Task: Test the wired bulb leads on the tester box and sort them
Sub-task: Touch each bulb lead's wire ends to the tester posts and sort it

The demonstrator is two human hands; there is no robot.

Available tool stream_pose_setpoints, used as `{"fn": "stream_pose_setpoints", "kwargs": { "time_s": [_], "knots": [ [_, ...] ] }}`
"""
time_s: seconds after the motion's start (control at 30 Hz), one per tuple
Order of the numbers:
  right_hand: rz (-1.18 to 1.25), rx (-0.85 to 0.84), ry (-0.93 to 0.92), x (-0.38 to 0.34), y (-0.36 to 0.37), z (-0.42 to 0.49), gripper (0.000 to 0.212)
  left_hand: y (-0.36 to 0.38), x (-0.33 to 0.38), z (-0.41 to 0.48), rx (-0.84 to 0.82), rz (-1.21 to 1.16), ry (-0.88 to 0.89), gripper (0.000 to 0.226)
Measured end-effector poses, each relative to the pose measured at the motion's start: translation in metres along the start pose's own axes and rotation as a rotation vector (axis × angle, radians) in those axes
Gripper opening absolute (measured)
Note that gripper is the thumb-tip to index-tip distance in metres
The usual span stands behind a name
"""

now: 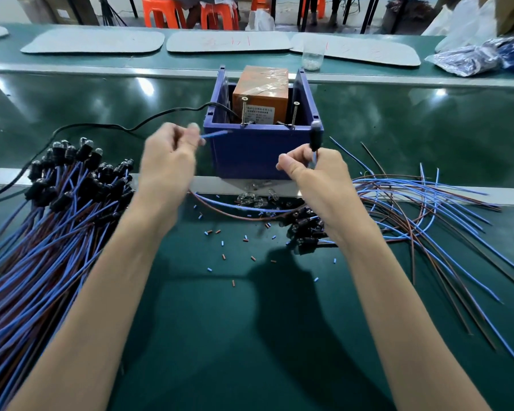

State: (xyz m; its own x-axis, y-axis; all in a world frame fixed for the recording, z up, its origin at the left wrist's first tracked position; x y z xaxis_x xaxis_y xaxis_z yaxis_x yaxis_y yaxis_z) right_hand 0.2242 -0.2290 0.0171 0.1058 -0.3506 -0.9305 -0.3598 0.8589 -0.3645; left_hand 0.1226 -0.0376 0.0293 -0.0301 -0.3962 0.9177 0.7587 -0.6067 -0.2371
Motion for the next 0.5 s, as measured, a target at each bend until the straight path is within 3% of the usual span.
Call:
{"fn": "stream_pose_setpoints", "kwargs": {
  "time_s": [0.1,0.23,0.37,0.5],
  "knots": [
    [0.062,-0.006,0.014,0.004,-0.005,0.002,0.027,-0.006,-0.007,0.002,0.056,-0.16,-0.08,0.028],
    [0.081,-0.061,0.062,0.007,0.006,0.003,0.023,0.029,-0.001,-0.014,-0.12,-0.223,-0.075,0.027],
    [0.152,-0.09,0.089,0.006,0.009,0.002,0.036,0.059,0.011,-0.03,-0.292,-0.252,-0.029,0.029],
    [0.189,-0.149,0.085,0.006,0.011,-0.002,0.056,0.066,0.022,-0.04,-0.288,-0.298,0.027,0.027]
  ]
}}
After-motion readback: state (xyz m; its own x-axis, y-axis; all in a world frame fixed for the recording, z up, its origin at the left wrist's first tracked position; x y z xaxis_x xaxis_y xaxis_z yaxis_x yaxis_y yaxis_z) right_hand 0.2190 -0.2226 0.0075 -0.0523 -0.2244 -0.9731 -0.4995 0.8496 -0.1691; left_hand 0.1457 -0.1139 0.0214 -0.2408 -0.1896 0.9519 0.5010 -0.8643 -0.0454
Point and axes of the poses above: each hand's wrist, its own z-axis towards the middle knuckle, its own y-axis out of the palm, x = y × z, the point moved 9 cm from there along z, towards the middle knuckle, and after that the axes turned 8 degrees about y, right-handed, at the moved point
